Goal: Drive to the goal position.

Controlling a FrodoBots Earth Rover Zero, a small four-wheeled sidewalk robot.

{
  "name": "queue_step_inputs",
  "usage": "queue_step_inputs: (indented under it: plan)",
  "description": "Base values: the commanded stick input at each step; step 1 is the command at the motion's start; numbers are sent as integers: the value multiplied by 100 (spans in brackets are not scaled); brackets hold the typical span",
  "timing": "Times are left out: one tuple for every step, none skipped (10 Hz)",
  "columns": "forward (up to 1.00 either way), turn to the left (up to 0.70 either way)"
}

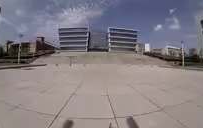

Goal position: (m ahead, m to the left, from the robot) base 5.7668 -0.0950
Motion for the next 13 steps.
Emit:
queue_step_inputs:
  plan:
    - [70, 0]
    - [70, 0]
    - [70, 0]
    - [70, 2]
    - [70, 1]
    - [70, 1]
    - [70, 0]
    - [70, 0]
    - [70, 0]
    - [70, 0]
    - [70, 0]
    - [70, 0]
    - [70, 0]
